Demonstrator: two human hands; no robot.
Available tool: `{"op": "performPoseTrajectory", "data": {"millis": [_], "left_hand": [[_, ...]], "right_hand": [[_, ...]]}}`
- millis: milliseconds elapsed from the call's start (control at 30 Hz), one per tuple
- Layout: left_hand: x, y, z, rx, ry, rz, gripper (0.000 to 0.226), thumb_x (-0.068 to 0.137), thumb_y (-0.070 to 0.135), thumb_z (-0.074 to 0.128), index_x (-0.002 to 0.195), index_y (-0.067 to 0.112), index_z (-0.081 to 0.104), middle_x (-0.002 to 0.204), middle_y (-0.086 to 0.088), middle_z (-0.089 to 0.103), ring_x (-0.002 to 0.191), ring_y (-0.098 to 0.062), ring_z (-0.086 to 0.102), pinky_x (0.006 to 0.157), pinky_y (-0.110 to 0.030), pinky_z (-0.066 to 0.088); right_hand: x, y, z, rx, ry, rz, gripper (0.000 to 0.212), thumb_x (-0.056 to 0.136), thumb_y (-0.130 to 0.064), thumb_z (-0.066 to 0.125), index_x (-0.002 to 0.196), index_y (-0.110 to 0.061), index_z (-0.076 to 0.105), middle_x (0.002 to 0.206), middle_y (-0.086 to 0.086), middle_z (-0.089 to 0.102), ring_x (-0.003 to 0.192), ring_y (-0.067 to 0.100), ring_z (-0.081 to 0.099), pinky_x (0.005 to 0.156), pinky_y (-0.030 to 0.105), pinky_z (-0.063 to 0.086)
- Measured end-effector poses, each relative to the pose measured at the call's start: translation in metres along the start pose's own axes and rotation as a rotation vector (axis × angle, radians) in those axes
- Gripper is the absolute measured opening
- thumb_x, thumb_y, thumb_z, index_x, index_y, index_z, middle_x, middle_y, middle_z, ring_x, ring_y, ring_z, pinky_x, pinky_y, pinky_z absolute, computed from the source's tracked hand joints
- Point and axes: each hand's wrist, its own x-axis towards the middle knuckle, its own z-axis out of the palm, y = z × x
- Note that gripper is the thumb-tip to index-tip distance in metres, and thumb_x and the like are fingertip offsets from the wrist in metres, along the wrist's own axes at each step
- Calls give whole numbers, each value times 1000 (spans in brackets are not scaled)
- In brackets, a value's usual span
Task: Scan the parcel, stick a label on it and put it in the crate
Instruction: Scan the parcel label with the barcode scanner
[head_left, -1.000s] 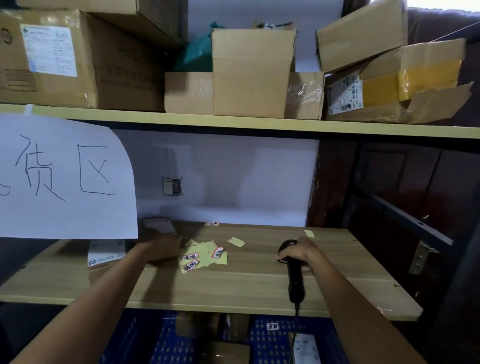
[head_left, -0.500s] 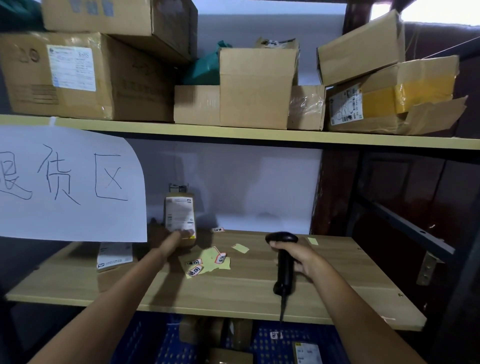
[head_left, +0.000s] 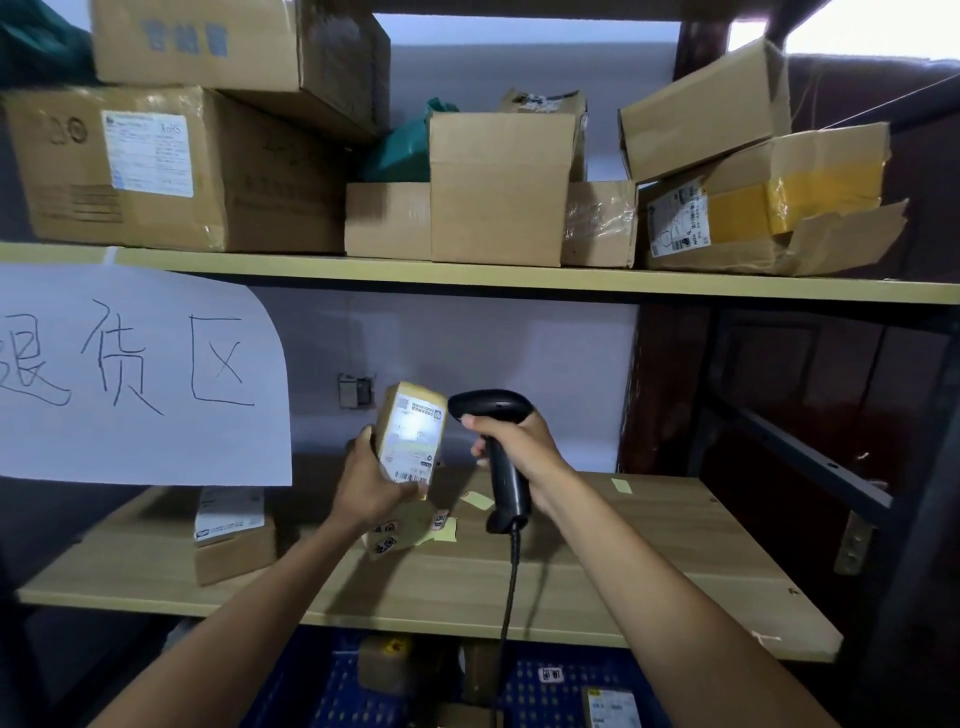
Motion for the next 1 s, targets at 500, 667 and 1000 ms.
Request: {"op": "performPoseTrajectory", "data": {"millis": [500, 667, 1000], "left_hand": [[20, -10, -18, -383, 2, -145, 39, 96, 30, 52, 133, 21, 44, 119, -6, 59, 77, 0, 62, 49, -8, 51], [24, -4, -20, -399, 98, -235, 32, 94, 34, 54, 119, 14, 56, 107, -4, 61, 73, -3, 60, 46, -4, 45], [34, -2, -31, -409, 102, -292, 25, 82, 47, 66, 85, 23, 70, 91, -7, 74, 68, -17, 72, 63, -25, 56]], "right_hand": [[7, 21, -1, -426, -113, -201, 60, 62, -32, 85, 111, -30, 51, 98, -5, 68, 80, 13, 68, 75, 32, 55], [7, 23, 0, -485, -140, -230, 65, 65, -27, 87, 120, -28, 53, 110, -7, 66, 101, 14, 66, 91, 33, 53], [2, 18, 7, -630, -197, -373, 66, 66, -23, 86, 122, -33, 53, 118, -12, 68, 109, 10, 63, 96, 32, 52]]}}
